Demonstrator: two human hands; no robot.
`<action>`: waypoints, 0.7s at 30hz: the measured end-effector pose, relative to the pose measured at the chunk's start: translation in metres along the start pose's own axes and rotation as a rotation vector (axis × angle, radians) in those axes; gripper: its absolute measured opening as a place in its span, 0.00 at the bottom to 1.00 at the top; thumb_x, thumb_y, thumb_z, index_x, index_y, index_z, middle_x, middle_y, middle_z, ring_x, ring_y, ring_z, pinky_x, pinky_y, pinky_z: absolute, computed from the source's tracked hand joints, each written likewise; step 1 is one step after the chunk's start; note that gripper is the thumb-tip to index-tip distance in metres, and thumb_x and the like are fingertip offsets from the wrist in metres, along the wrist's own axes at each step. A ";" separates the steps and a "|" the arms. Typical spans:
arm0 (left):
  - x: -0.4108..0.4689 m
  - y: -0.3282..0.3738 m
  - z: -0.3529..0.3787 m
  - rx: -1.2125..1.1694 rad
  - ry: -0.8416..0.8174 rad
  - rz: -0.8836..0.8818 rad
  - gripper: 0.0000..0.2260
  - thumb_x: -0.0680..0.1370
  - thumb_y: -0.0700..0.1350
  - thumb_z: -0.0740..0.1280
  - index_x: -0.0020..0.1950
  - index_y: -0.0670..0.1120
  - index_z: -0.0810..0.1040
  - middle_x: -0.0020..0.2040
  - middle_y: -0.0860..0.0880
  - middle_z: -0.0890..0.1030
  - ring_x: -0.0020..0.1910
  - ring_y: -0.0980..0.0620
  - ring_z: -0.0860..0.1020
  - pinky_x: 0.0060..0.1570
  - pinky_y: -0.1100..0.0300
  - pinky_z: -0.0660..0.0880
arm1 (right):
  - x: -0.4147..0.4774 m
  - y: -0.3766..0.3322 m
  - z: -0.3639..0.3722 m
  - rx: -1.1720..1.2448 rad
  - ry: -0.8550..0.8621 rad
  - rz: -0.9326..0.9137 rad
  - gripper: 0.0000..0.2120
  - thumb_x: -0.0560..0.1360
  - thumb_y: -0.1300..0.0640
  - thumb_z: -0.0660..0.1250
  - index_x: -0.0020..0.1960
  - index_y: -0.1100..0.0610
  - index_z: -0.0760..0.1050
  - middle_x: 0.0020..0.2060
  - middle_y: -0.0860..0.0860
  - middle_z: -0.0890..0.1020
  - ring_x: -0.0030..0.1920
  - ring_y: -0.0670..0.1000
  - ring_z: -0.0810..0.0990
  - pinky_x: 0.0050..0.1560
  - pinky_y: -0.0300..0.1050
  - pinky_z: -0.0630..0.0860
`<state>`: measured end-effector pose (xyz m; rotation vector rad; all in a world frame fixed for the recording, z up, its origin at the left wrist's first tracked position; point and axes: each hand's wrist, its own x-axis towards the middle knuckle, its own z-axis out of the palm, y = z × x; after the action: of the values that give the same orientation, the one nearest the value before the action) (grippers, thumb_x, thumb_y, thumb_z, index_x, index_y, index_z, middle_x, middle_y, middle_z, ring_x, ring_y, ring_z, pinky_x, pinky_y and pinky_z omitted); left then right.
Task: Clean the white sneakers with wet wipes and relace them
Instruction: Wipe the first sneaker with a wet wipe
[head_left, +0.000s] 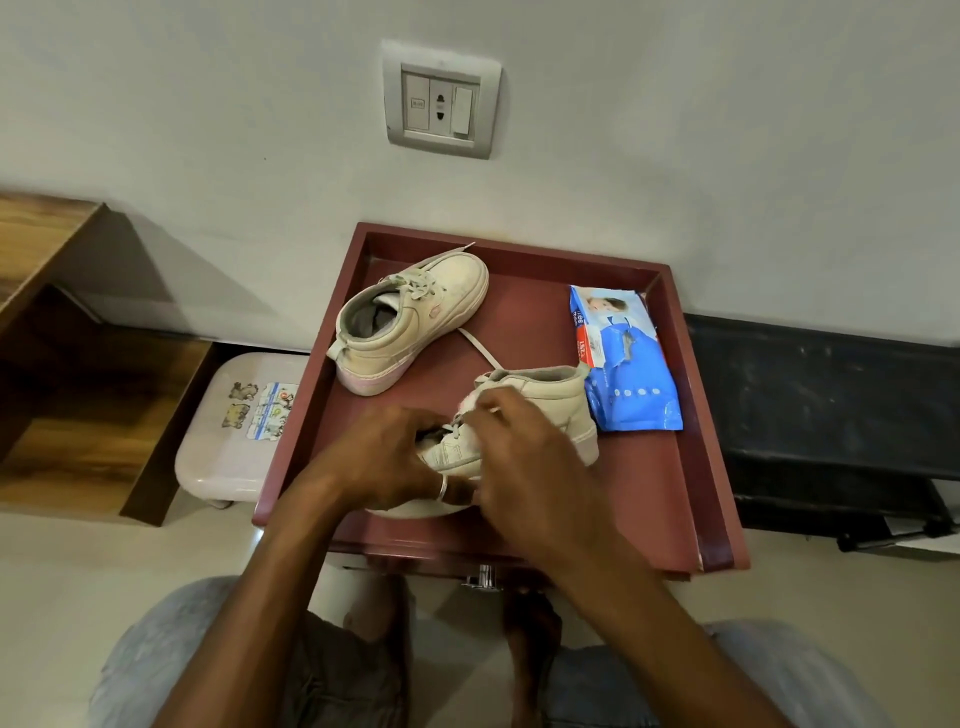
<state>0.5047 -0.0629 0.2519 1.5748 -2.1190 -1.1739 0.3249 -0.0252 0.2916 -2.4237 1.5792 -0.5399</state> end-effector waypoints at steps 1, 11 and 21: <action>0.000 -0.002 0.001 0.016 0.004 0.027 0.15 0.64 0.54 0.80 0.48 0.52 0.84 0.41 0.55 0.85 0.40 0.54 0.82 0.43 0.47 0.79 | -0.002 -0.009 0.006 0.017 -0.048 -0.082 0.14 0.69 0.67 0.64 0.54 0.60 0.79 0.52 0.54 0.78 0.51 0.54 0.76 0.46 0.51 0.79; -0.002 0.005 -0.003 0.002 -0.042 0.011 0.27 0.64 0.63 0.80 0.61 0.58 0.83 0.49 0.63 0.86 0.48 0.63 0.82 0.52 0.57 0.79 | 0.005 0.062 -0.024 -0.072 0.135 0.131 0.14 0.69 0.73 0.66 0.46 0.57 0.82 0.44 0.51 0.83 0.49 0.54 0.79 0.42 0.53 0.81; -0.002 0.006 -0.004 0.011 -0.037 0.013 0.24 0.65 0.64 0.79 0.58 0.59 0.84 0.46 0.61 0.86 0.45 0.60 0.83 0.49 0.54 0.79 | -0.002 0.021 -0.007 0.005 -0.046 -0.093 0.13 0.65 0.62 0.60 0.43 0.56 0.82 0.43 0.49 0.82 0.46 0.53 0.78 0.37 0.44 0.76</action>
<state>0.5039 -0.0619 0.2591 1.5535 -2.1586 -1.1989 0.3037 -0.0316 0.2896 -2.4967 1.4520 -0.4995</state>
